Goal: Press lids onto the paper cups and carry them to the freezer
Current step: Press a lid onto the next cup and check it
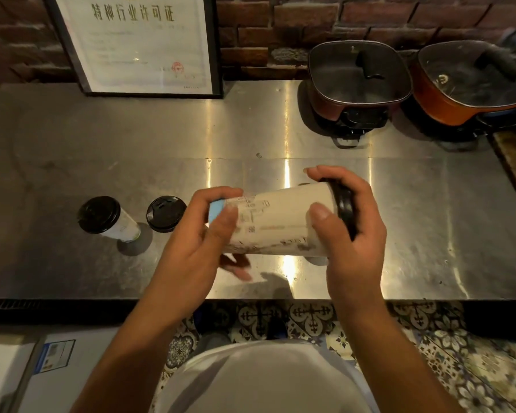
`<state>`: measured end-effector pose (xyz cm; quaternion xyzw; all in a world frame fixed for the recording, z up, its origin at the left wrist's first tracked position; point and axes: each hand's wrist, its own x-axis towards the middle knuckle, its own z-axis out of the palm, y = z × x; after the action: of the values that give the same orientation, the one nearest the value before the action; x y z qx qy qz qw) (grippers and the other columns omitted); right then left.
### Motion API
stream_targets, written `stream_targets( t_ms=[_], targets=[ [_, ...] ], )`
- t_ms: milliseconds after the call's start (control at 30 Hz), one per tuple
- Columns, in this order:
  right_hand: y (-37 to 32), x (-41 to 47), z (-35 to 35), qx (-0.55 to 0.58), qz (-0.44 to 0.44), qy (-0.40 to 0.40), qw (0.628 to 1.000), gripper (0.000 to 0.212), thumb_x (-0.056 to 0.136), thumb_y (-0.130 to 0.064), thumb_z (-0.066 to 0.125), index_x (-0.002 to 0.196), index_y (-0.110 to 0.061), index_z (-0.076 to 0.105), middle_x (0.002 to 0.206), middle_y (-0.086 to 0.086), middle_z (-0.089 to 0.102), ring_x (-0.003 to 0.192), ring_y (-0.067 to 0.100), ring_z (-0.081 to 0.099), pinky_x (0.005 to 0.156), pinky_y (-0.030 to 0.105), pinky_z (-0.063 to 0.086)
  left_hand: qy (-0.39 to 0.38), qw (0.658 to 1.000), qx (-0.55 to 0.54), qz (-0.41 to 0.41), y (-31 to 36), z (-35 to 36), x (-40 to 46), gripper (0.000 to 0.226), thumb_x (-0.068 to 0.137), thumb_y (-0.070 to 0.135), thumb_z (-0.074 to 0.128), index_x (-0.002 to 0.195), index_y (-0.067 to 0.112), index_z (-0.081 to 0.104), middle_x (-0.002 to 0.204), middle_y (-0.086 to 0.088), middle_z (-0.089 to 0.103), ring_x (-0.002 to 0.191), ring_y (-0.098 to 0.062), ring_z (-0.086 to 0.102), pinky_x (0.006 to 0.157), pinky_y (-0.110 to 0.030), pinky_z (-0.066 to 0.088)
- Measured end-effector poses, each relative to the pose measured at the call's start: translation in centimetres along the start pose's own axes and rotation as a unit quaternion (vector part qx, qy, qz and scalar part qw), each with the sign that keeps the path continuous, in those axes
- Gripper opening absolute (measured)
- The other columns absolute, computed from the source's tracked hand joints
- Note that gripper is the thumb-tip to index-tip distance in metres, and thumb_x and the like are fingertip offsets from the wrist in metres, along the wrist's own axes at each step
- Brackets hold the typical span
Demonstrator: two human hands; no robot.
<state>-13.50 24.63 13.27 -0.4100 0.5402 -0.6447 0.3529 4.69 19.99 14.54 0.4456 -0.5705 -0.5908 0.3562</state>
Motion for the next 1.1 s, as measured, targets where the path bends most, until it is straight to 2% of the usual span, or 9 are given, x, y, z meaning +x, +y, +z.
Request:
stream_targets(
  t_ms=[100, 200, 267, 400, 467, 600, 733, 967, 1100],
  targets=[
    [-0.1, 0.0, -0.2, -0.019, -0.018, -0.009, 1.0, 0.049, 0.087, -0.033, 0.063, 0.132, -0.015, 0.06, 0.117, 0.007, 0.067, 0.1, 0.023, 0.068, 0.073, 0.031, 0.059, -0.003, 0.998, 0.01, -0.065, 0.1, -0.1, 0.3, 0.04, 0.1, 0.058, 0.043, 0.115, 0.025, 0.061, 0.094, -0.006, 0.073, 0.063, -0.028, 0.069, 0.05, -0.036, 0.059],
    [-0.3, 0.5, -0.5, 0.033, 0.066, 0.001, 0.997, 0.04, 0.087, -0.032, 0.064, 0.126, -0.022, 0.065, 0.122, 0.002, 0.07, 0.106, 0.037, 0.066, 0.075, 0.045, 0.057, -0.016, 0.999, 0.038, 0.008, -0.2, -0.3, 0.2, 0.031, 0.097, 0.048, 0.062, 0.123, 0.032, 0.059, 0.113, 0.008, 0.071, 0.095, -0.014, 0.073, 0.07, -0.026, 0.06],
    [-0.3, 1.1, -0.4, 0.07, 0.171, 0.011, 0.983, 0.032, 0.087, -0.034, 0.062, 0.118, -0.03, 0.07, 0.124, 0.004, 0.072, 0.11, 0.042, 0.066, 0.072, 0.044, 0.05, -0.05, 0.992, 0.074, 0.091, -0.6, -0.6, 0.1, 0.049, 0.088, 0.037, 0.072, 0.134, 0.041, 0.053, 0.132, 0.011, 0.061, 0.119, -0.021, 0.064, 0.087, -0.034, 0.06],
    [-0.5, 1.8, -0.3, 0.091, 0.264, -0.012, 0.96, 0.027, 0.081, -0.041, 0.063, 0.105, -0.036, 0.075, 0.105, 0.002, 0.073, 0.093, 0.026, 0.064, 0.063, 0.033, 0.041, -0.033, 0.982, 0.101, 0.155, -1.2, -0.5, 0.0, 0.048, 0.087, 0.035, 0.07, 0.131, 0.049, 0.055, 0.137, 0.008, 0.057, 0.125, -0.024, 0.061, 0.09, -0.042, 0.06],
    [-0.3, 1.5, -0.3, 0.067, 0.219, -0.002, 0.973, 0.029, 0.085, -0.039, 0.063, 0.111, -0.035, 0.072, 0.114, -0.003, 0.073, 0.1, 0.025, 0.068, 0.066, 0.034, 0.046, -0.01, 0.994, 0.046, 0.098, -0.9, 0.0, -0.1, 0.039, 0.089, 0.037, 0.073, 0.124, 0.045, 0.058, 0.12, 0.013, 0.066, 0.107, -0.019, 0.071, 0.077, -0.035, 0.063],
    [0.0, 0.3, -0.5, -0.054, -0.023, 0.005, 0.998, 0.042, 0.088, -0.035, 0.062, 0.128, -0.022, 0.062, 0.124, -0.002, 0.068, 0.109, 0.021, 0.066, 0.081, 0.037, 0.058, -0.007, 0.991, -0.096, -0.097, -0.4, 0.6, 0.1, 0.042, 0.085, 0.052, 0.06, 0.123, 0.033, 0.061, 0.11, -0.012, 0.067, 0.06, -0.035, 0.071, 0.049, -0.037, 0.06],
    [0.3, 0.3, -0.9, -0.145, -0.146, -0.044, 0.978, 0.048, 0.086, -0.031, 0.064, 0.131, -0.016, 0.056, 0.13, 0.007, 0.06, 0.117, 0.023, 0.061, 0.091, 0.042, 0.056, -0.017, 0.987, -0.097, -0.126, -1.3, 0.4, 0.4, 0.044, 0.097, 0.059, 0.046, 0.12, 0.026, 0.064, 0.107, -0.021, 0.066, 0.055, -0.038, 0.066, 0.048, -0.037, 0.058],
    [-0.1, 0.9, -0.9, -0.004, 0.085, -0.121, 0.989, 0.069, 0.074, -0.055, 0.064, 0.141, -0.049, 0.048, 0.139, -0.009, 0.059, 0.119, 0.008, 0.063, 0.085, 0.021, 0.056, 0.059, 0.987, -0.12, -0.091, -2.8, -0.2, 1.1, 0.05, 0.099, 0.054, 0.046, 0.126, 0.014, 0.06, 0.111, -0.024, 0.065, 0.071, -0.035, 0.07, 0.056, -0.04, 0.059],
    [1.0, 1.1, -1.1, -0.022, 0.118, -0.106, 0.987, 0.077, 0.068, -0.048, 0.078, 0.141, -0.042, 0.054, 0.131, -0.009, 0.063, 0.113, 0.013, 0.068, 0.072, 0.032, 0.064, 0.138, 0.987, 0.069, -0.053, -4.2, -0.5, 2.0, 0.03, 0.102, 0.037, 0.056, 0.131, 0.031, 0.058, 0.118, 0.008, 0.065, 0.093, -0.015, 0.072, 0.079, -0.048, 0.064]
  ],
)
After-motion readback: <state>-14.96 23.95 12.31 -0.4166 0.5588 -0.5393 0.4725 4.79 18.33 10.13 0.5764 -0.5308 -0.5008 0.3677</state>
